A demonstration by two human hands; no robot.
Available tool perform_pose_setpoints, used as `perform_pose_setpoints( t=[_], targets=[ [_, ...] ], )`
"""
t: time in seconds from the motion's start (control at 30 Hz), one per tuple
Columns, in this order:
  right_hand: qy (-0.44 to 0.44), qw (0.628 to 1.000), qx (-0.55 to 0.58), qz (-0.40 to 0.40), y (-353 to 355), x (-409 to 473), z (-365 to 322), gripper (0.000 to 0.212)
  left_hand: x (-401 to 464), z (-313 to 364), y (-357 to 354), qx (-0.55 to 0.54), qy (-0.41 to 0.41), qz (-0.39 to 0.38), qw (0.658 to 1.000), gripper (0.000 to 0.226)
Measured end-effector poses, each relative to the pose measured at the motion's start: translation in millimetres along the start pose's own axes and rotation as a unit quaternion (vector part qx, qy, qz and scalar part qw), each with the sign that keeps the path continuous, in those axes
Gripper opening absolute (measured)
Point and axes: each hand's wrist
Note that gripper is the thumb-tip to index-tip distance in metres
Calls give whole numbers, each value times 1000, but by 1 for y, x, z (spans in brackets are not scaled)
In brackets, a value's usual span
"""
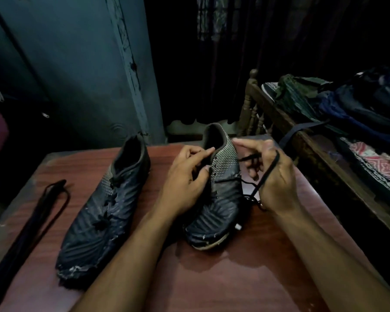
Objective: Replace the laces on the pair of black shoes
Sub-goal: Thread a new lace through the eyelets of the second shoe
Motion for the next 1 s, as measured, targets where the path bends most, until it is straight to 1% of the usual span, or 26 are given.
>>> perform_pose_setpoints(
  t=[0.07,0.1,0.23,0.33,0.4,0.47,0.5,0.57,0.63,0.7,0.8,0.9,1.0],
  targets=[
    [-23,999,28,22,-2,-1,-9,51,1,2,1,-3,9,-13,1000,52],
    [-46,998,45,18,-2,0,-13,51,1,2,1,-6,15,-17,1000,55],
    [-149,984,87,-38,-3,4,-26,47,1,4,6,-28,20,-60,998,60],
    [-198,965,160,-59,-2,0,-38,46,0,1,9,-22,10,-106,994,64],
    [-217,948,219,-80,0,-4,-47,47,-1,-1,8,-9,12,-101,995,64],
    [-226,935,259,-90,-1,-7,-52,49,0,-4,5,14,16,-65,998,61],
    [-225,934,264,-84,-3,-8,-51,50,0,-6,4,25,20,-44,999,58],
    [-213,948,232,-51,-7,-8,-44,50,1,-9,0,51,26,-5,998,51],
    [-201,964,174,-17,-7,-6,-36,45,1,-10,-4,75,32,17,997,44],
    [-182,973,139,-3,-5,-3,-29,32,-1,-9,-7,89,37,27,995,39],
    [-140,983,118,-30,-1,1,-22,5,-2,-6,-10,94,38,44,994,37],
    [-127,986,86,-57,2,1,-16,21,-3,-5,-13,98,38,60,993,37],
    [-106,992,33,-63,4,0,-13,22,-3,-5,-15,104,37,60,992,37]
  ],
)
Point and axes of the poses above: each hand's wrist, its own x-axis towards the middle knuckle, its own y-axis out of the back of the hand, z = x × y, and after that the axes turned 7 degrees about z, right-handed
